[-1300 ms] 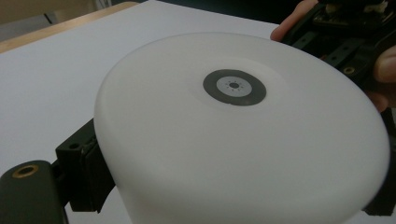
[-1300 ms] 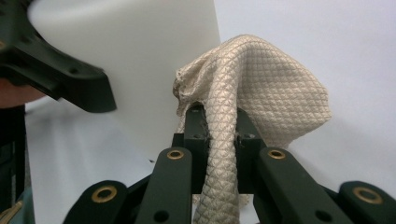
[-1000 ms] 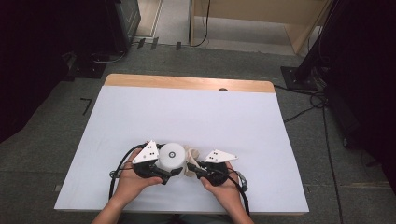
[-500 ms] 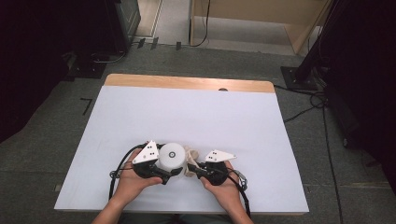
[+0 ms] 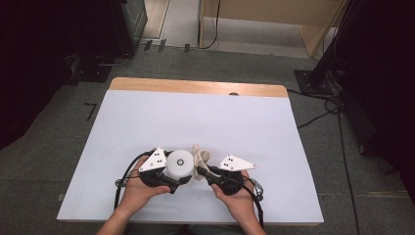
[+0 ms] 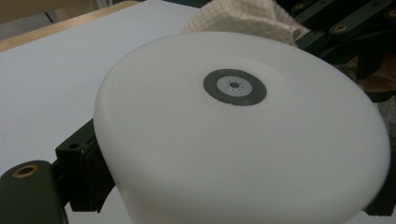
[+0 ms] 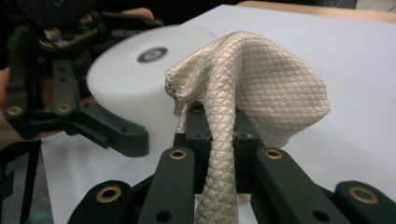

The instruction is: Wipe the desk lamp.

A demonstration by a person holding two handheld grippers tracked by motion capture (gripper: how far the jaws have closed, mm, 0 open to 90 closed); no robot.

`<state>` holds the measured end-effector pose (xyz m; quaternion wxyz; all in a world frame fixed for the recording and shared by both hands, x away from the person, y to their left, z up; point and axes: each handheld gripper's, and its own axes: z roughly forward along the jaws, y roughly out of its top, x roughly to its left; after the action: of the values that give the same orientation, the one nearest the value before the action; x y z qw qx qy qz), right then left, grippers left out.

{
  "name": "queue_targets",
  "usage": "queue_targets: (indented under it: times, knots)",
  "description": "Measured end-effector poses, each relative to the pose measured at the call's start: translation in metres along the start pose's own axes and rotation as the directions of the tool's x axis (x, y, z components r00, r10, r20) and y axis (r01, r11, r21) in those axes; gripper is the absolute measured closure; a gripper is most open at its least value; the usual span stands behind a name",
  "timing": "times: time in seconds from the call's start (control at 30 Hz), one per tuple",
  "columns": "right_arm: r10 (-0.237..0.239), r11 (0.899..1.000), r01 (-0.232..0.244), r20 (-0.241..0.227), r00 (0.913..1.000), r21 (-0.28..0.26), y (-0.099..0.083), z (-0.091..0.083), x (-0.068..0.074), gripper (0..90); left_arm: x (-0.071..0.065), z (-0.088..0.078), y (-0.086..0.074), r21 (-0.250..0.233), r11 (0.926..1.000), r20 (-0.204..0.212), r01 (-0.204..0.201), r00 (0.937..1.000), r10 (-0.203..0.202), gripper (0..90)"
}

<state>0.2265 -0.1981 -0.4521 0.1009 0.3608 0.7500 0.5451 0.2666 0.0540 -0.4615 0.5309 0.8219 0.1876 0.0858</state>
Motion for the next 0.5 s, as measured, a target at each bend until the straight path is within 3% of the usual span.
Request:
queue_targets:
  times: [0.33, 0.5]
  knots:
    - [-0.017, 1.0, 0.017, -0.003, 0.9999, -0.011, 0.0052, -0.0031, 0.0006, 82.4, -0.0017, -0.0003, 0.0004, 0.004, 1.0, -0.009, 0.005, 0.9999, -0.004, 7.8]
    - [-0.01, 1.0, 0.009, 0.01, 0.9999, 0.013, -0.0013, 0.0017, -0.0038, 82.3, -0.005, -0.0004, 0.0045, 0.05, 0.998, -0.043, 0.038, 0.9984, -0.036, 6.7]
